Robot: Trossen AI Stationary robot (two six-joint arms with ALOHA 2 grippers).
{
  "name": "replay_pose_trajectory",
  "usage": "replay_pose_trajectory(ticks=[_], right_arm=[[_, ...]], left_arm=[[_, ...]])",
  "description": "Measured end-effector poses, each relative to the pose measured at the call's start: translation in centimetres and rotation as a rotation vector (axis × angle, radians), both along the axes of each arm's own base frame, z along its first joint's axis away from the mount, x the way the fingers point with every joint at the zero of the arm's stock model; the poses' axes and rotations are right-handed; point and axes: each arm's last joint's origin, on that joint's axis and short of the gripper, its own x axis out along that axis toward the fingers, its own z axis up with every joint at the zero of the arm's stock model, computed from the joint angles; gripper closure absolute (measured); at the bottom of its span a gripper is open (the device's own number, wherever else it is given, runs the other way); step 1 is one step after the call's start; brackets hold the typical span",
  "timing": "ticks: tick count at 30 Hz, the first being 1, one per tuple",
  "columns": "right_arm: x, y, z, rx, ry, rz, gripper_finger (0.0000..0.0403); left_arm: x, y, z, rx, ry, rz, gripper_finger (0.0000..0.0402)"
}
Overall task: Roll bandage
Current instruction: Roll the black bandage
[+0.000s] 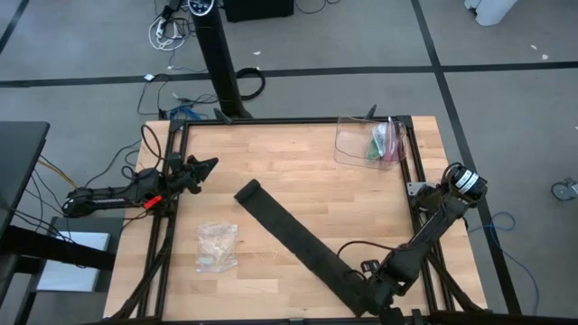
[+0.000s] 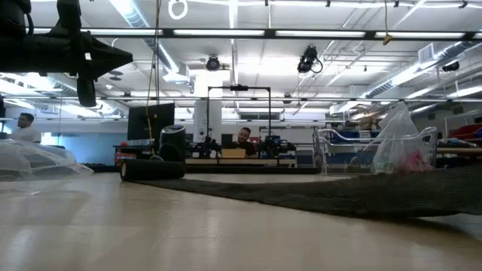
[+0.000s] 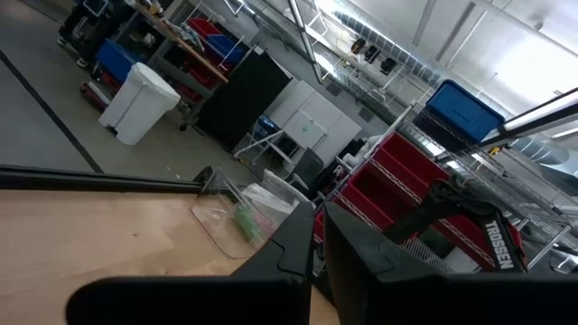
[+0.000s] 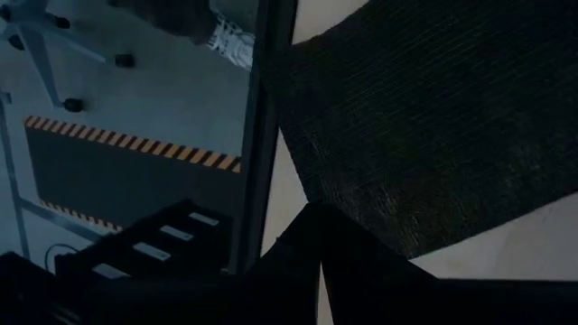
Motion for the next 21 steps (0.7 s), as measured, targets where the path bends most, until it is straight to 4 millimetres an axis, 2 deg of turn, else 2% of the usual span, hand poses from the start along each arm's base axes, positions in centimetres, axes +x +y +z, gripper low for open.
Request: replay_pose_trajectory(ticks=[8, 14, 18, 21], right_arm=[[-0.1, -0.1, -0.2, -0.007, -0.016, 0.049, 0.0324], [0.1, -0.5, -0.7, -0.013, 0.004, 0.001, 0.0278], [0.9, -0.4, -0.5, 0.016, -0.074, -0.025, 0.0286], [1.1, -0.7, -0.9, -0.01, -0.108, -0.081, 0.0324]], left_arm=[[0.0, 0.0, 0.0, 0.001, 0.0, -0.002, 0.0364], [0.0, 0.0, 0.0, -0.001, -0.001, -0.003, 0.0364], [0.0, 0.0, 0.0, -0.002, -0.002, -0.003, 0.0364], [0.0, 0.0, 0.0, -0.003, -0.002, -0.003, 0.0364]])
